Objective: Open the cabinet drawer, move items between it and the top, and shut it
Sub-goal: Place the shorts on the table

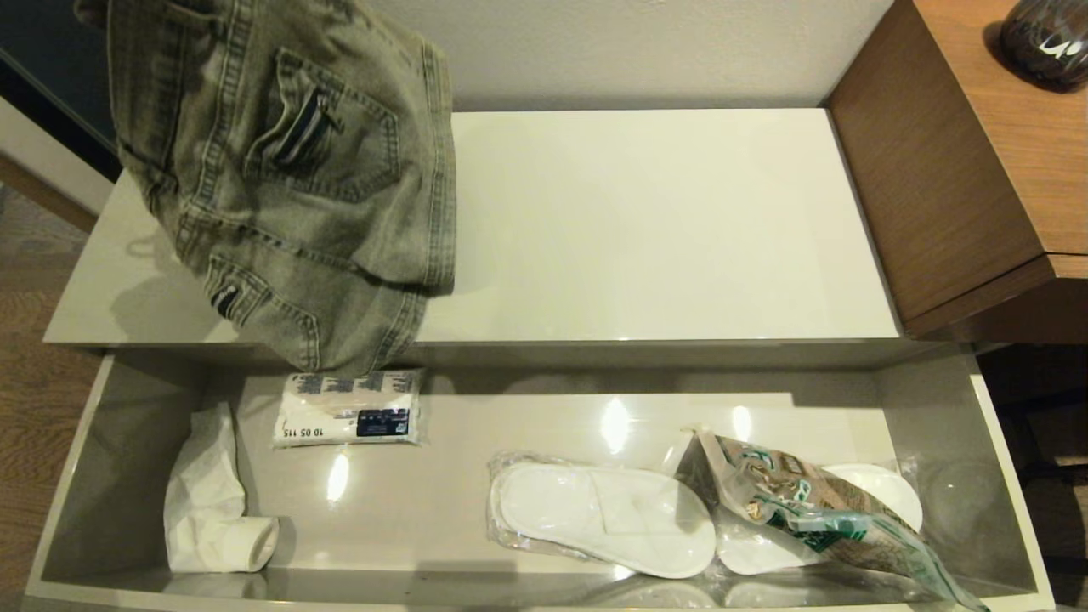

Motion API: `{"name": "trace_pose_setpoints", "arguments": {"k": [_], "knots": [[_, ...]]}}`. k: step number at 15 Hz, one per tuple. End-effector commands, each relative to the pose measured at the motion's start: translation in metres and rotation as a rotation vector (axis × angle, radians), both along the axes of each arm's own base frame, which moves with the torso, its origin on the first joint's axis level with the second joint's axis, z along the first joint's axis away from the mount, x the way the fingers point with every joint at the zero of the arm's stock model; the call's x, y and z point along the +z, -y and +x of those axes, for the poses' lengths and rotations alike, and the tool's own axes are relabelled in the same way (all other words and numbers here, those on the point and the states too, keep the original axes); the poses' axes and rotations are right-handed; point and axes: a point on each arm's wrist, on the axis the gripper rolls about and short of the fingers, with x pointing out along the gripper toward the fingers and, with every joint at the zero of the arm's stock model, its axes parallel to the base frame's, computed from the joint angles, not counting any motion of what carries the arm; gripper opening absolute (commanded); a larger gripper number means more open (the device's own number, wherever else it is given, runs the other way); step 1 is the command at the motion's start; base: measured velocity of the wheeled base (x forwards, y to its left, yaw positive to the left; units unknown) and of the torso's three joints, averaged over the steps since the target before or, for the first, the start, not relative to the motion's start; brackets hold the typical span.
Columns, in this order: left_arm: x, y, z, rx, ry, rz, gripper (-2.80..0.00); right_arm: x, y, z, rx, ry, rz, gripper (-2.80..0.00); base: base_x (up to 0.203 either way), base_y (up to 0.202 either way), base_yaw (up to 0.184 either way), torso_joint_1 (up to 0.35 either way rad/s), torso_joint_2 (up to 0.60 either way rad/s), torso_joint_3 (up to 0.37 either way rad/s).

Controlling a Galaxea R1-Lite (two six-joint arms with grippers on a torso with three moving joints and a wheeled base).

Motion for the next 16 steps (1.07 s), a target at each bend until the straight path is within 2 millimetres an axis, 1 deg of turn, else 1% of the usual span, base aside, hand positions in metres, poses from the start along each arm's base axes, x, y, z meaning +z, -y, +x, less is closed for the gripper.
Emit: {"name": "trace_pose_setpoints", "arguments": {"k": [1, 2, 4, 5, 6, 7, 8, 9, 10, 11, 12, 13, 14, 15, 16], "knots": [[0.02, -0.01, -0.033, -0.096, 0.085, -0.094, -2.8, 0.0, 0.0, 0.0, 0.0, -0.001, 0.0, -2.8, 0.0, 0.0, 0.0, 0.0, 0.0, 0.0], [0.021, -0.015, -0.029, -0.081, 0.094, -0.114, -2.8, 0.0, 0.0, 0.0, 0.0, -0.001, 0.0, -2.8, 0.0, 0.0, 0.0, 0.0, 0.0, 0.0], [0.021, -0.017, -0.025, -0.076, 0.1, -0.121, -2.8, 0.0, 0.0, 0.0, 0.0, -0.001, 0.0, -2.8, 0.0, 0.0, 0.0, 0.0, 0.0, 0.0], [0.019, -0.021, -0.018, -0.05, 0.109, -0.12, -2.8, 0.0, 0.0, 0.0, 0.002, -0.002, 0.0, -2.8, 0.0, 0.0, 0.0, 0.0, 0.0, 0.0], [0.011, -0.025, 0.0, -0.018, 0.078, -0.118, -2.8, 0.0, 0.0, 0.0, 0.0, -0.001, 0.0, -2.8, 0.0, 0.0, 0.0, 0.0, 0.0, 0.0], [-0.004, -0.029, 0.026, 0.026, 0.018, -0.114, -2.8, 0.0, 0.0, 0.0, 0.0, -0.001, 0.0, -2.8, 0.0, 0.0, 0.0, 0.0, 0.0, 0.0], [-0.029, -0.033, 0.058, 0.105, -0.067, -0.101, -2.8, 0.0, 0.0, 0.0, 0.0, -0.001, 0.0, -2.8, 0.0, 0.0, 0.0, 0.0, 0.0, 0.0], [-0.056, -0.036, 0.086, 0.191, -0.148, -0.055, -2.8, 0.0, 0.0, 0.0, 0.0, -0.001, 0.0, -2.8, 0.0, 0.0, 0.0, 0.0, 0.0, 0.0], [-0.08, -0.038, 0.101, 0.258, -0.213, 0.001, -2.8, 0.0, 0.0, 0.0, 0.0, -0.002, 0.0, -2.8, 0.0, 0.0, 0.0, 0.0, 0.0, 0.0], [-0.102, -0.038, 0.109, 0.287, -0.279, 0.046, -2.8, 0.0, 0.0, 0.0, 0.002, -0.001, 0.0, -2.8, 0.0, 0.0, 0.0, 0.0, 0.0, 0.0], [-0.115, -0.037, 0.114, 0.312, -0.314, 0.088, -2.8, 0.0, 0.0, 0.0, 0.002, -0.001, 0.0, -2.8, 0.0, 0.0, 0.0, 0.0, 0.0, 0.0], [-0.125, -0.034, 0.121, 0.314, -0.34, 0.104, -2.8, 0.0, 0.0, 0.0, 0.002, -0.002, 0.0, -2.8, 0.0, 0.0, 0.0, 0.0, 0.0, 0.0], [-0.132, -0.03, 0.129, 0.311, -0.36, 0.112, -0.05, 0.0, 0.0, 0.0, 0.0, -0.001, 0.0, -2.8, 0.0, 0.0, 0.0, 0.0, 0.0, 0.0], [-0.135, -0.025, 0.132, 0.317, -0.366, 0.118, 0.0, 0.0, 0.0, 0.0, 0.0, -0.002, 0.0, -2.8, 0.0, 0.0, 0.0, 0.0, 0.0, 0.0], [-0.134, -0.025, 0.132, 0.33, -0.361, 0.123, 0.0, 0.0, 0.0, 0.0, 0.0, -0.002, 0.0, -2.8, 0.0, 0.0, 0.0, 0.0, 0.0, 0.0]]}}
